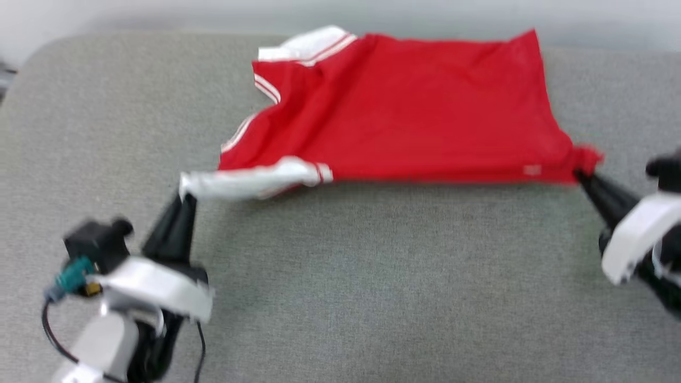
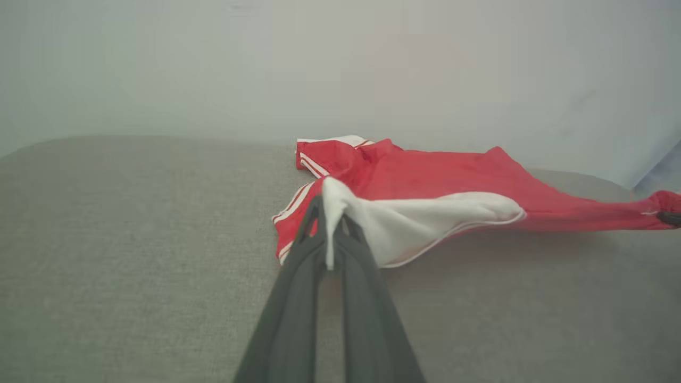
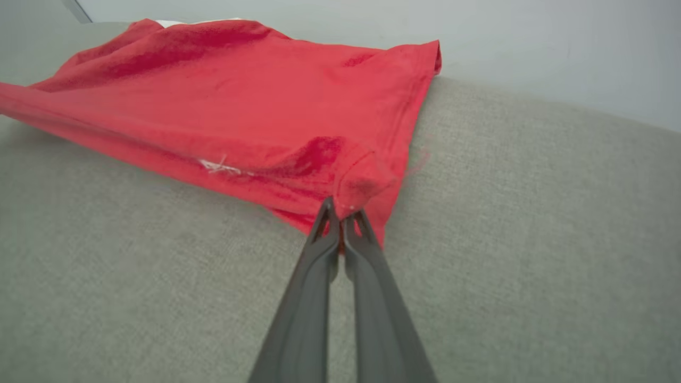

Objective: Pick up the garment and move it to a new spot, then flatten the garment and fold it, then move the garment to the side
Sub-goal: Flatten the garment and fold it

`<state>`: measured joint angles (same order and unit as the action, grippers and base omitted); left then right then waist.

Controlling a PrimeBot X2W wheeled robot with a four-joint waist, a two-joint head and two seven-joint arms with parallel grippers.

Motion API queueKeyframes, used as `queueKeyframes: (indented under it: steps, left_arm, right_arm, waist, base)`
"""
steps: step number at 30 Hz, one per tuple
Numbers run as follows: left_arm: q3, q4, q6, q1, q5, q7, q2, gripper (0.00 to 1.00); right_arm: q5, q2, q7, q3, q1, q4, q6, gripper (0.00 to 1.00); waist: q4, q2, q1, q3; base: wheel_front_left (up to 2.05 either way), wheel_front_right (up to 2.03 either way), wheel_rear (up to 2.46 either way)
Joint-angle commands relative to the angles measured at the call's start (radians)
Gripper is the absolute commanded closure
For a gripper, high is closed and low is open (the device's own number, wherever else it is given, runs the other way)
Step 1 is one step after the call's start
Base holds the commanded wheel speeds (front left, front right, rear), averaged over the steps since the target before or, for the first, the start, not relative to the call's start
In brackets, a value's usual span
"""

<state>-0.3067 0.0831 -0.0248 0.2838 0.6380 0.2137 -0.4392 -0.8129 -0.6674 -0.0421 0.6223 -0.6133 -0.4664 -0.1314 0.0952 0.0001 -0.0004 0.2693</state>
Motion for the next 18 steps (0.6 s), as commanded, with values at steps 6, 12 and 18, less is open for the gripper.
queueKeyframes:
  steps: [6,12,18]
  left_arm:
    - [-0.016,-0.012,-0.004,-0.175,0.05,-0.034,-0.014,1.0]
    - [-0.041,-0.026,-0.01,-0.33,0.095,-0.082,-0.024,1.0]
    - [-0.048,-0.059,-0.033,-0.472,0.142,-0.118,-0.034,1.0]
  right_arm:
    - [-0.014,-0.02,0.014,-0.034,0.194,0.036,0.002,1.0]
    - [-0.017,-0.03,0.049,-0.07,0.362,0.093,0.002,1.0]
    - [-0.022,-0.028,0.092,-0.131,0.53,0.158,0.002,1.0]
  waist:
    - [0.012,-0.0001,0.0004,-0.103]
    - [0.009,-0.0001,0.0004,-0.176]
    - [0.003,-0.0001,0.0004,-0.228]
  base:
    - [0.0,0.0,0.0]
    - [0.0,0.0,0.0]
    - [0.0,0.0,0.0]
